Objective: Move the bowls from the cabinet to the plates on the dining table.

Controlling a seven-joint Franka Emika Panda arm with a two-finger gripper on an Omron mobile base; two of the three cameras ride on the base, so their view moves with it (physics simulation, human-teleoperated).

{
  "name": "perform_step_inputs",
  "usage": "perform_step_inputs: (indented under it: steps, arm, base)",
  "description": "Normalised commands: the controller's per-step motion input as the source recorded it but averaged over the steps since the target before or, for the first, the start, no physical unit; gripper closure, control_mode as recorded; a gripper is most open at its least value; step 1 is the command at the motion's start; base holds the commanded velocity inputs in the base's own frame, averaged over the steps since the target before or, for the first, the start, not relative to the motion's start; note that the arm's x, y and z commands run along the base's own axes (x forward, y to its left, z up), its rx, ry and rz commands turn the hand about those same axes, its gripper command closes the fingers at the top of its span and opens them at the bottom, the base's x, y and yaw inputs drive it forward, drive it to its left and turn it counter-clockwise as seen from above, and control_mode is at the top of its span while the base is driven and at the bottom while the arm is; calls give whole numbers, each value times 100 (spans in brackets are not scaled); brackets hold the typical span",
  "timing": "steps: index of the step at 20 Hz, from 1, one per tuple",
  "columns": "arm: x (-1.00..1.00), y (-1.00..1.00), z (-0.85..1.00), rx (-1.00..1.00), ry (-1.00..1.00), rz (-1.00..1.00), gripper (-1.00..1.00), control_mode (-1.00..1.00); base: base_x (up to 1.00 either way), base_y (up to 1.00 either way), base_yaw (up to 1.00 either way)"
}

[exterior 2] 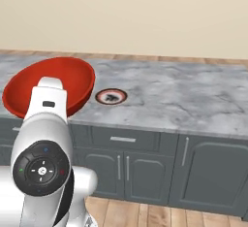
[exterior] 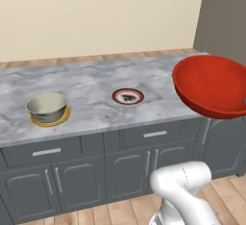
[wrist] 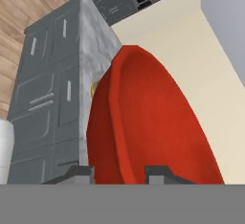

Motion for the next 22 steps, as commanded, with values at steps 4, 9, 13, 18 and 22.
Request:
perform_step_inputs:
  steps: [4,9,13,18,22]
  arm:
    - [0,0,0,0,0,0,100,100]
    - [0,0,0,0,0,0,100,100]
    - [0,0,0,0,0,0,100,100]
    - [0,0,0,0,0,0,100,100]
    - [0,0,0,0,0,0,100,100]
  base:
    - [41,4,-6]
    - [40,4,-7]
    - [38,5,-7]
    - [20,19,-7]
    - [0,36,-12]
